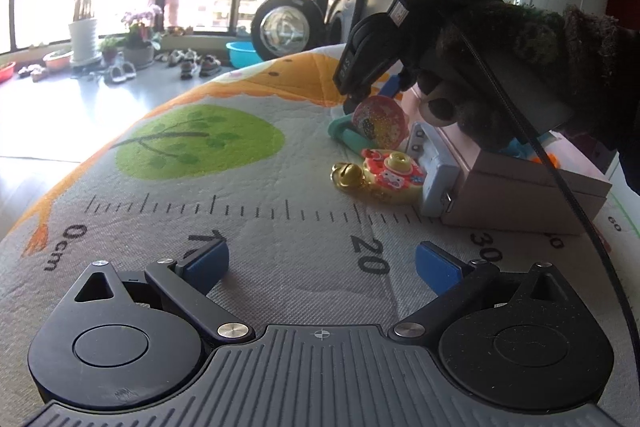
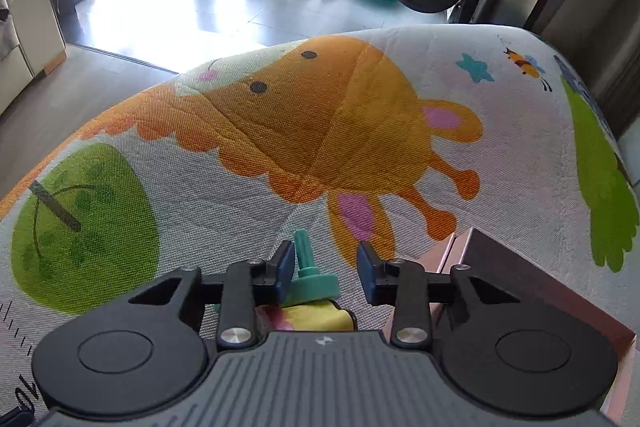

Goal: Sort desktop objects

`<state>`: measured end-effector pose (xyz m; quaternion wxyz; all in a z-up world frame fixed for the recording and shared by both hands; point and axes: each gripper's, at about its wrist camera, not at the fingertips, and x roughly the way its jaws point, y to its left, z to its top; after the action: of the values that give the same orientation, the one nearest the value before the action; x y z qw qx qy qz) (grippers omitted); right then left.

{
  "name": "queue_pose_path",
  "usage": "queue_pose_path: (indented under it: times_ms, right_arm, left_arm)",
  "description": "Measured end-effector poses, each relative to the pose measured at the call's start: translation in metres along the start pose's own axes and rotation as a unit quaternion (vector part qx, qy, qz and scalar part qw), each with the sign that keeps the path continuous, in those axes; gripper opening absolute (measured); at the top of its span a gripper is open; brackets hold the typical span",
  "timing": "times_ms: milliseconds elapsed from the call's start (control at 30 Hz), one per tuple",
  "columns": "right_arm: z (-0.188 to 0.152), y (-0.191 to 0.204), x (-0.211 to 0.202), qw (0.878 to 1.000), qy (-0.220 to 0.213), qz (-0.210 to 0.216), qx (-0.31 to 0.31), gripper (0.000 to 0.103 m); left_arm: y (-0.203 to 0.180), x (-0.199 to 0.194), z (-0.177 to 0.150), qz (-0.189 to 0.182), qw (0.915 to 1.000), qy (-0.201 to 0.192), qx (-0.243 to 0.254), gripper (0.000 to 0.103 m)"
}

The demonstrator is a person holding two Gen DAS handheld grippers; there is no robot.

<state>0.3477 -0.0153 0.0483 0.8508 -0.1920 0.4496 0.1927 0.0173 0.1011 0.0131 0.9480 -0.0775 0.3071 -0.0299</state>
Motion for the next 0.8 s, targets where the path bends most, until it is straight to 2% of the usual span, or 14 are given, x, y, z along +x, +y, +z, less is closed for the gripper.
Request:
queue_pose_path:
  times_ms: [167, 267, 333, 400, 467, 533, 600, 700, 800]
  right_arm:
    - [-0.018, 0.006, -0.024, 0.998, 0.023, 0.065, 0.003, 0.031]
    - [-0.040, 0.012, -0.045, 0.991, 0.046, 0.123, 0.009, 0.030]
    - [-0.059, 0.019, -0.062, 0.980, 0.080, 0.182, 0.009, 0.031]
    - [-0.077, 0.023, -0.081, 0.970, 0.091, 0.224, -0.001, 0.031]
    - [-0.095, 0.024, -0.112, 0.975, 0.049, 0.215, -0.019, 0.033]
    - [-0.116, 0.024, -0.141, 0.983, -0.010, 0.177, -0.050, 0.041]
    - [-0.139, 0.023, -0.157, 0.987, -0.043, 0.140, -0.069, 0.043]
    - [-0.170, 0.017, -0.164, 0.989, -0.038, 0.123, -0.077, 0.043]
    - [-0.199, 0.005, -0.161, 0.993, -0.040, 0.075, -0.084, 0.043]
  left_arm:
    - [-0.003, -0.007, -0.003, -0.027, 0.9992, 0.012, 0.026, 0.103]
    - [-0.009, -0.013, -0.009, -0.042, 0.9976, 0.016, 0.053, 0.103]
    - [-0.013, -0.017, -0.013, -0.056, 0.9959, 0.023, 0.067, 0.103]
    - [-0.016, -0.021, -0.018, -0.069, 0.9941, 0.030, 0.078, 0.103]
    - [-0.018, -0.024, -0.022, -0.076, 0.9929, 0.032, 0.086, 0.103]
    - [-0.020, -0.025, -0.025, -0.074, 0.9926, 0.033, 0.091, 0.103]
    - [-0.021, -0.024, -0.025, -0.067, 0.9927, 0.038, 0.093, 0.103]
    - [-0.026, -0.022, -0.026, -0.054, 0.9922, 0.045, 0.102, 0.103]
    - [-0.031, -0.021, -0.027, -0.042, 0.9915, 0.052, 0.112, 0.103]
